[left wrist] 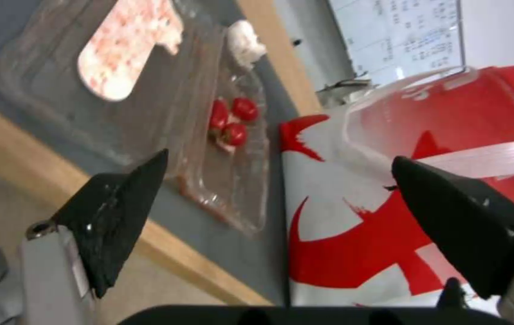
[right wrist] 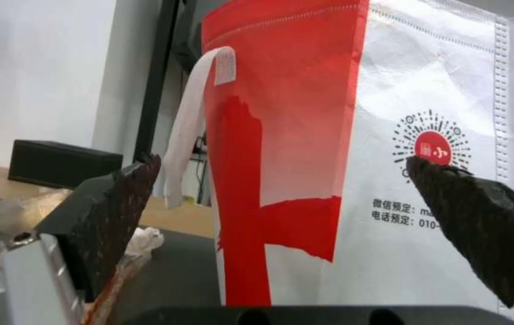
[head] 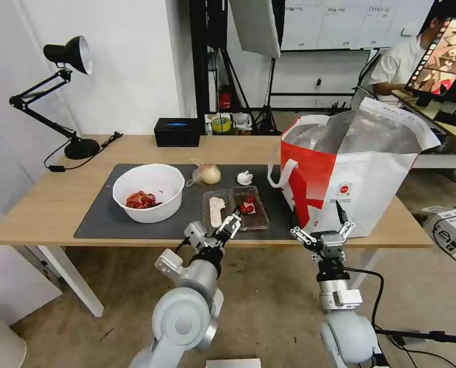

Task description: Pick up the trash from the table and place it into the takeout bag.

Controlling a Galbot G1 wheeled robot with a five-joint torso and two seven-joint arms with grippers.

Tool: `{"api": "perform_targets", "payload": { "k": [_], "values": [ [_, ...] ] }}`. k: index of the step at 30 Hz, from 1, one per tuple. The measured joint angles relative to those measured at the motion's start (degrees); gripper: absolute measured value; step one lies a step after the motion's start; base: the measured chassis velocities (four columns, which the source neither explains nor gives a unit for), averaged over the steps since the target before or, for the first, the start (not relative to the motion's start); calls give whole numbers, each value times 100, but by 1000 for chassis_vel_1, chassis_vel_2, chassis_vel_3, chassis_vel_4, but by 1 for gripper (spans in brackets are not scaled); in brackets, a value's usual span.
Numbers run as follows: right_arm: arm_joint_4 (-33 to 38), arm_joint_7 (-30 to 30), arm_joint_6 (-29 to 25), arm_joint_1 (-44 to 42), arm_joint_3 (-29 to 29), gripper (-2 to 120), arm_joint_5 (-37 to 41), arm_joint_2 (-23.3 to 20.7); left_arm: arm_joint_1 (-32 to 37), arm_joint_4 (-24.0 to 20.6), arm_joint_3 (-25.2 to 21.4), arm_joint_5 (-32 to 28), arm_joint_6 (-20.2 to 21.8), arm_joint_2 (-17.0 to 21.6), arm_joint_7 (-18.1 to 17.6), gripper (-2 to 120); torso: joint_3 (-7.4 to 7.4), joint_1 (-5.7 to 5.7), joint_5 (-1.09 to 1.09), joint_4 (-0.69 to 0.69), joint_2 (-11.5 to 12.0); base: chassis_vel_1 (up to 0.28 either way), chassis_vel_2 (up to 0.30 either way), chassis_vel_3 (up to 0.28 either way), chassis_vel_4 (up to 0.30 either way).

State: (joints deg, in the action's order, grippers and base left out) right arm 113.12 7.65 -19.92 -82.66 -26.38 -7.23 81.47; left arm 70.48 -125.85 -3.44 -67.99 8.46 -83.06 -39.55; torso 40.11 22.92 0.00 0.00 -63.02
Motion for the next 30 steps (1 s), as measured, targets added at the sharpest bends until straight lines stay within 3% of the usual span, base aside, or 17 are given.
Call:
{"api": "perform_targets", "payload": {
  "k": [2,10,30],
  "values": [
    [0,1,0,-11,6,100,-36,32,-53,-17,-6,-124,93,-54,-264,100,0,0,0,0,0,0,0,0,0],
    [4,2,-27,-43,14,100,-90,87,-181,79,-4,-249,264,-176,-745,100,0,0,0,0,0,0,0,0,0],
    [5,3,-70,-71,-43,100,-103,144,-516,435,-140,-305,545,-457,-1163,100,0,0,0,0,0,0,0,0,0]
  ]
}}
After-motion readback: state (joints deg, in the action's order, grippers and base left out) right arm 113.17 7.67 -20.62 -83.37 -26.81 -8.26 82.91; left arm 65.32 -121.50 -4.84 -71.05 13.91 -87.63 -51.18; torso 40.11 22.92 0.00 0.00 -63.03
